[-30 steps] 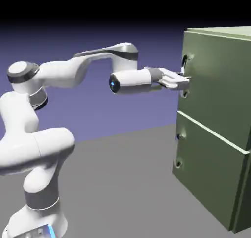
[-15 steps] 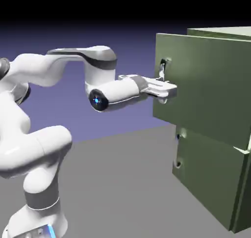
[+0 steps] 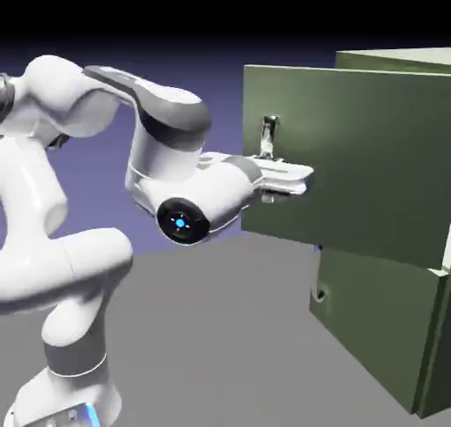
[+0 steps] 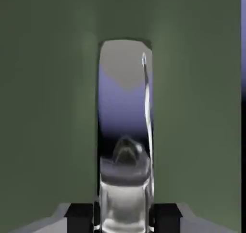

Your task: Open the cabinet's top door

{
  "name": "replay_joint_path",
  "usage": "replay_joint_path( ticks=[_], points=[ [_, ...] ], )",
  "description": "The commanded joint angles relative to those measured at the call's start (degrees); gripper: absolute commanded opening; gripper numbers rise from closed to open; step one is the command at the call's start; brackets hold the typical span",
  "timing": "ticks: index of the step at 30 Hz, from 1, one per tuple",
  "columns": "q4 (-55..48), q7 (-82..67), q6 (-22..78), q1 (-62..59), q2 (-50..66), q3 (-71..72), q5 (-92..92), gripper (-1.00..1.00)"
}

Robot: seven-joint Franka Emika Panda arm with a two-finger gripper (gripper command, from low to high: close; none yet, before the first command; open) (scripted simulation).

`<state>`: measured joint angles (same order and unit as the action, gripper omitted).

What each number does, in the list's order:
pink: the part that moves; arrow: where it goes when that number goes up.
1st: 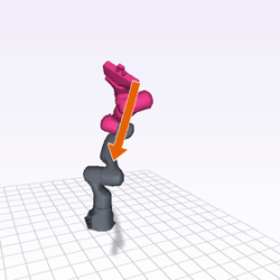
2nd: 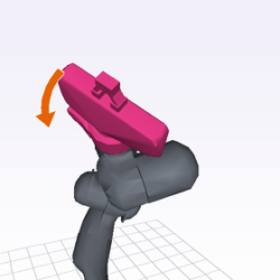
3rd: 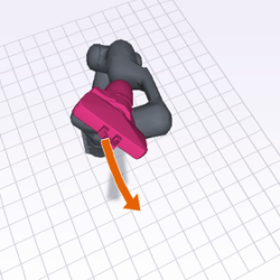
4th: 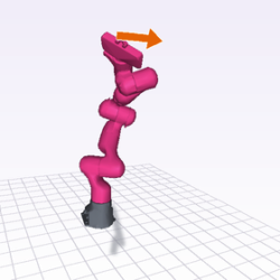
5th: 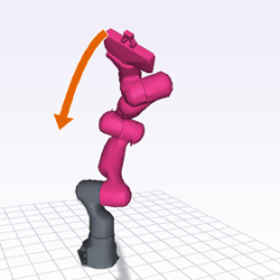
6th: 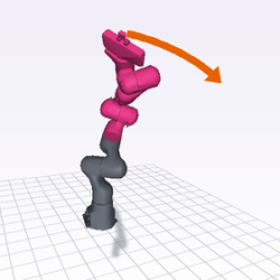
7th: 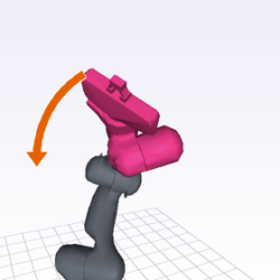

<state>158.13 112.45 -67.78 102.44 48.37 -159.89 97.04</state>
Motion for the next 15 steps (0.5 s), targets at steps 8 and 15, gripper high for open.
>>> replay_joint_path(
  ticks=[8, 15],
  points=[
    [-11.4, -8.6, 10.7, -4.2, -16.6, -4.3, -16.1, -1.00],
    [-24.3, -13.8, 17.7, -5.3, -31.2, -5.9, -27.6, -1.00]
  ],
)
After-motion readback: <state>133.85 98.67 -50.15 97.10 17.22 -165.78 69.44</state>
